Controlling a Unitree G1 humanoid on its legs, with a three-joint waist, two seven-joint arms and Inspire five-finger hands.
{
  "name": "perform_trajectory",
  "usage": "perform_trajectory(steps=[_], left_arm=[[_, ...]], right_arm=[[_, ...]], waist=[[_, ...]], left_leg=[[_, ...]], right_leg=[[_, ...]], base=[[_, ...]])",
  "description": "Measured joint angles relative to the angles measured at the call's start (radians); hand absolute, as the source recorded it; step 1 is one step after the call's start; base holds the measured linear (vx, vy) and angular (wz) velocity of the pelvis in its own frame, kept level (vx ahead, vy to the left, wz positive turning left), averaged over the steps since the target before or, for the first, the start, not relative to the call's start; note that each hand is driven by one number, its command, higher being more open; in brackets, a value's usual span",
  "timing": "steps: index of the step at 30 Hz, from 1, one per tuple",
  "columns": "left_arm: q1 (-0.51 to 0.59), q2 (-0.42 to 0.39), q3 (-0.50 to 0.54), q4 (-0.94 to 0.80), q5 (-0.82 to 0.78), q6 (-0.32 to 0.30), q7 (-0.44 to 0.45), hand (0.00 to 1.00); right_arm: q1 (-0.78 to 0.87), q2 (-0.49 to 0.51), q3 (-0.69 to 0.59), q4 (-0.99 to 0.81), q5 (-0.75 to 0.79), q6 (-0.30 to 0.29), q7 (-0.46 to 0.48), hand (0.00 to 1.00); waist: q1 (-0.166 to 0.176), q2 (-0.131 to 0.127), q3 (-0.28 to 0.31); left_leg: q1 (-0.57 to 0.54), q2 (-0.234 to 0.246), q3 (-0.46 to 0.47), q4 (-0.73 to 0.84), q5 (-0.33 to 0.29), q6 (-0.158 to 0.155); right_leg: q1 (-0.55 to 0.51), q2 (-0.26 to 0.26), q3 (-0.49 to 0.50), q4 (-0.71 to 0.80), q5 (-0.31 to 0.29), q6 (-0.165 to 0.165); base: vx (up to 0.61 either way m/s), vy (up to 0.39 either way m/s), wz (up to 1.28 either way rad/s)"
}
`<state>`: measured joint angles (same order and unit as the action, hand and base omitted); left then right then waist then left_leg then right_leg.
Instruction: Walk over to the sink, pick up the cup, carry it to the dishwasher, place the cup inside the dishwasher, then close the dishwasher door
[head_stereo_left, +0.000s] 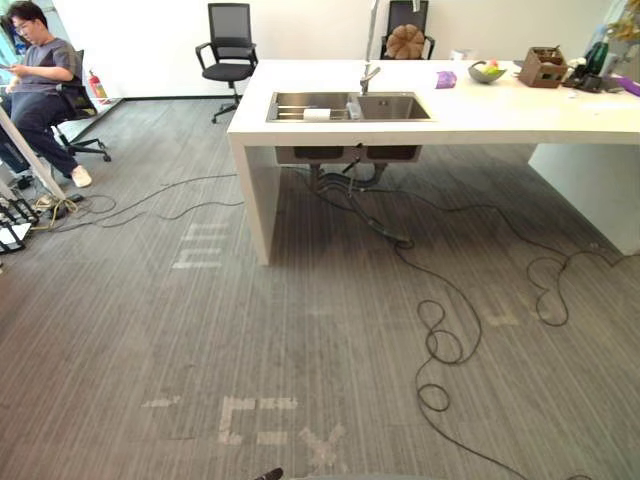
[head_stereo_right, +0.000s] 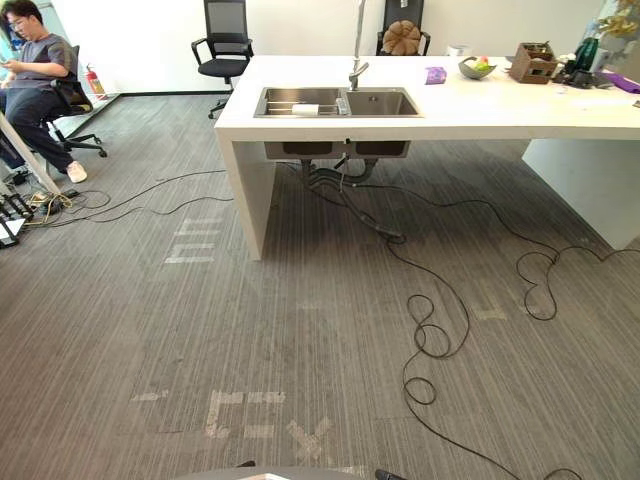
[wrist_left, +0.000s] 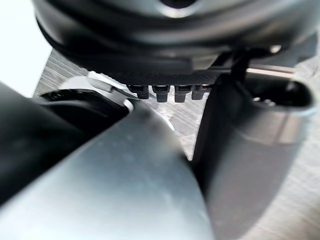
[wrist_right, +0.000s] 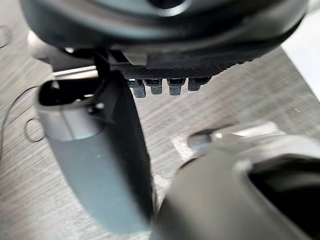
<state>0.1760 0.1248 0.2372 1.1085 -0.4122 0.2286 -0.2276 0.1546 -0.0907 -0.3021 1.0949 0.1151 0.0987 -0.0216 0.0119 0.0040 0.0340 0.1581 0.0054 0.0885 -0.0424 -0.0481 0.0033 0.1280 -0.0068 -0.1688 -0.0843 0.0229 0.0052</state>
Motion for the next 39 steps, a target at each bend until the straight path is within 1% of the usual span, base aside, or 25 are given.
perform_trajectory(steps=[1, 2, 6, 9, 13, 15, 17, 21, 24, 25, 29, 34, 39], left_arm=[[0.001, -0.001, 0.000, 0.000, 0.000, -0.016, 0.001, 1.00], [0.002, -0.002, 0.000, 0.000, 0.004, -0.027, 0.003, 1.00], [0.001, -0.005, 0.000, -0.001, 0.041, -0.054, 0.019, 1.00], [0.001, -0.006, 0.000, -0.002, 0.051, -0.063, 0.036, 1.00], [0.002, -0.009, 0.001, -0.002, 0.051, -0.082, 0.071, 1.00], [0.001, -0.012, 0.006, -0.004, 0.049, -0.106, 0.101, 1.00], [0.002, -0.015, 0.015, -0.004, 0.038, -0.115, 0.116, 1.00], [0.010, -0.019, 0.028, -0.004, -0.011, -0.134, 0.120, 1.00], [0.014, -0.021, 0.033, -0.004, -0.041, -0.151, 0.120, 1.00], [0.017, -0.021, 0.035, -0.004, -0.052, -0.158, 0.119, 1.00], [0.024, -0.030, 0.049, -0.003, -0.071, -0.183, 0.116, 1.00], [0.028, -0.033, 0.050, -0.002, -0.081, -0.194, 0.105, 1.00], [0.036, -0.038, 0.050, -0.001, -0.103, -0.220, 0.073, 1.00]], right_arm=[[-0.015, 0.000, 0.000, 0.000, -0.001, -0.006, -0.012, 1.00], [-0.028, 0.002, 0.000, 0.000, -0.001, -0.008, -0.021, 1.00], [-0.052, 0.006, 0.000, -0.001, 0.000, 0.000, -0.013, 1.00], [-0.070, 0.024, 0.001, -0.001, 0.000, 0.001, 0.016, 1.00], [-0.086, 0.039, 0.005, 0.000, 0.011, -0.003, 0.051, 1.00], [-0.087, 0.044, 0.008, 0.000, 0.047, -0.005, 0.085, 1.00], [-0.090, 0.045, 0.014, 0.000, 0.061, -0.009, 0.103, 1.00], [-0.088, 0.046, 0.015, 0.001, 0.098, -0.017, 0.114, 1.00], [-0.088, 0.046, 0.014, 0.002, 0.124, -0.017, 0.127, 1.00], [-0.086, 0.046, 0.014, 0.002, 0.143, -0.013, 0.137, 1.00], [-0.085, 0.015, 0.003, 0.019, 0.229, 0.056, 0.235, 1.00], [-0.084, 0.004, 0.000, 0.027, 0.268, 0.065, 0.267, 1.00], [-0.078, -0.001, 0.000, 0.034, 0.323, 0.068, 0.270, 1.00]], waist=[[0.000, -0.005, 0.005], [-0.001, -0.004, 0.005], [-0.001, -0.005, 0.005], [-0.002, -0.006, 0.006], [-0.002, -0.007, 0.007], [-0.002, -0.012, 0.024], [-0.002, -0.016, 0.029], [-0.003, -0.024, 0.036], [-0.003, -0.025, 0.041], [-0.003, -0.027, 0.042], [-0.004, -0.028, 0.043], [-0.004, -0.028, 0.042], [-0.003, -0.027, 0.042]], left_leg=[[0.000, -0.001, -0.003, -0.005, 0.002, -0.001], [0.001, -0.002, -0.006, -0.009, 0.003, -0.001], [0.001, -0.007, -0.014, -0.015, 0.005, 0.000], [0.003, -0.010, -0.016, -0.020, 0.006, 0.001], [0.003, -0.014, -0.021, -0.021, 0.006, 0.001], [0.013, -0.016, -0.024, -0.023, 0.006, 0.001], [0.013, -0.018, -0.025, -0.026, 0.008, 0.004], [0.015, -0.023, -0.027, -0.033, 0.009, 0.007], [0.017, -0.026, -0.028, -0.037, 0.012, 0.010], [0.017, -0.027, -0.031, -0.038, 0.012, 0.010], [0.019, -0.030, -0.031, -0.040, 0.012, 0.010], [0.024, -0.029, -0.031, -0.040, 0.012, 0.009], [0.033, -0.028, -0.029, -0.041, 0.012, 0.009]], right_leg=[[-0.001, -0.001, -0.003, 0.000, -0.002, 0.002], [0.000, -0.002, -0.006, 0.000, -0.004, 0.007], [0.000, -0.007, -0.017, 0.000, -0.009, 0.017], [0.001, -0.010, -0.019, 0.000, -0.013, 0.025], [0.003, -0.014, -0.025, 0.000, -0.015, 0.027], [0.013, -0.017, -0.029, 0.000, -0.015, 0.028], [0.013, -0.019, -0.030, 0.000, -0.015, 0.027], [0.012, -0.024, -0.032, 0.000, -0.014, 0.026], [0.012, -0.026, -0.035, 0.000, -0.014, 0.027], [0.013, -0.027, -0.037, 0.000, -0.015, 0.027], [0.013, -0.030, -0.038, 0.000, -0.016, 0.029], [0.018, -0.029, -0.038, 0.000, -0.018, 0.032], [0.025, -0.029, -0.036, 0.000, -0.019, 0.033]], base=[[0.00, 0.005, 0.05], [0.00, 0.006, 0.07], [-0.02, 0.009, 0.07], [-0.03, 0.008, 0.02], [-0.03, 0.003, 0.05], [-0.05, -0.001, 0.05], [-0.05, -0.001, 0.02], [-0.03, 0.000, 0.01], [-0.04, -0.003, 0.02], [-0.03, -0.006, 0.04], [-0.03, -0.007, 0.01], [-0.04, -0.022, 0.00], [-0.06, -0.026, -0.01]])
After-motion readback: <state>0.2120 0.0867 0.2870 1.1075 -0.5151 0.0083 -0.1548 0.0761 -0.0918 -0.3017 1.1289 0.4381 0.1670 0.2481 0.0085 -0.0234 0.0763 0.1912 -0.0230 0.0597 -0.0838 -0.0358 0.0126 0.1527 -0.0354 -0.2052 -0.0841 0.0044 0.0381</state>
